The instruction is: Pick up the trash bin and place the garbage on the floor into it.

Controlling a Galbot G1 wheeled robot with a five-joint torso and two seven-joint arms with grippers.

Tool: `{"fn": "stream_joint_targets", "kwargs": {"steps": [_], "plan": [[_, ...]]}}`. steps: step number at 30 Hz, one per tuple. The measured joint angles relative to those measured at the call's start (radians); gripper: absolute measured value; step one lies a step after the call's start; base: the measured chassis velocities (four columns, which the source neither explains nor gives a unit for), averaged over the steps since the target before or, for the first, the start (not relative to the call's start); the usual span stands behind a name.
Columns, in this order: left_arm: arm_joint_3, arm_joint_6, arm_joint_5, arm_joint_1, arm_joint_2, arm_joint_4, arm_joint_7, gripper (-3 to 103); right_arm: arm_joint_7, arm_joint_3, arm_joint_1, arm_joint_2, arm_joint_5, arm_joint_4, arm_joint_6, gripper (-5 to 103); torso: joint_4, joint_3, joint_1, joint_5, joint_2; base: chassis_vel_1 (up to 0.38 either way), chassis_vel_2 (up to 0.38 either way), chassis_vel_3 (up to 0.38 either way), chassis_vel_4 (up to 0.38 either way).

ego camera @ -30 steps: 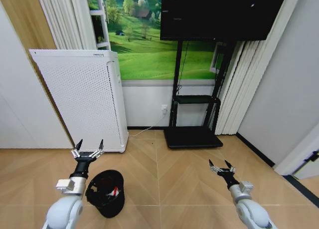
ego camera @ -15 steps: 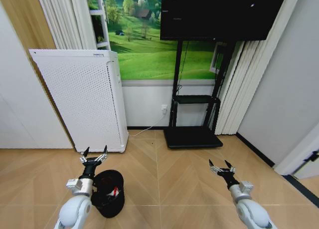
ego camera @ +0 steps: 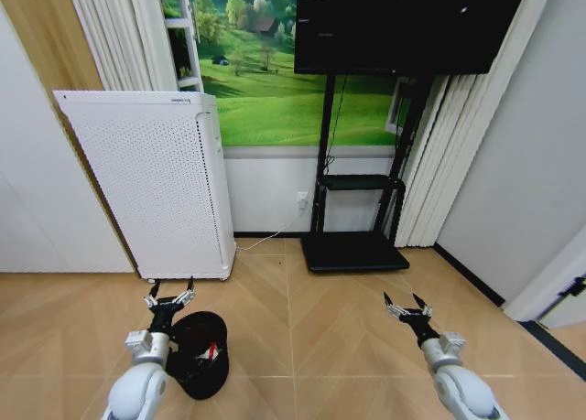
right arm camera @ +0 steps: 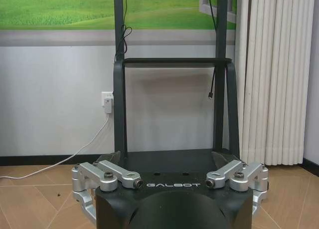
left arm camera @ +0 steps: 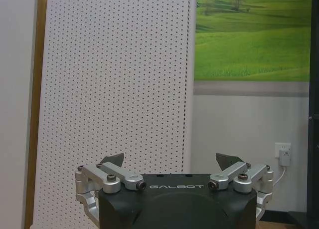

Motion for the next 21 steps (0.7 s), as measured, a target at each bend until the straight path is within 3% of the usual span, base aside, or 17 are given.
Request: {"fn": "stream_joint_targets", "kwargs": {"steps": [21], "plan": [[0.001, -0.003, 0.002, 0.001, 0.0, 0.001, 0.0, 100, 0.0, 0.0, 0.0, 0.0, 0.0, 0.0, 0.0, 100, 0.0, 0.0, 0.0, 0.0, 0.0, 0.0, 0.0, 0.0, 0.0]]}}
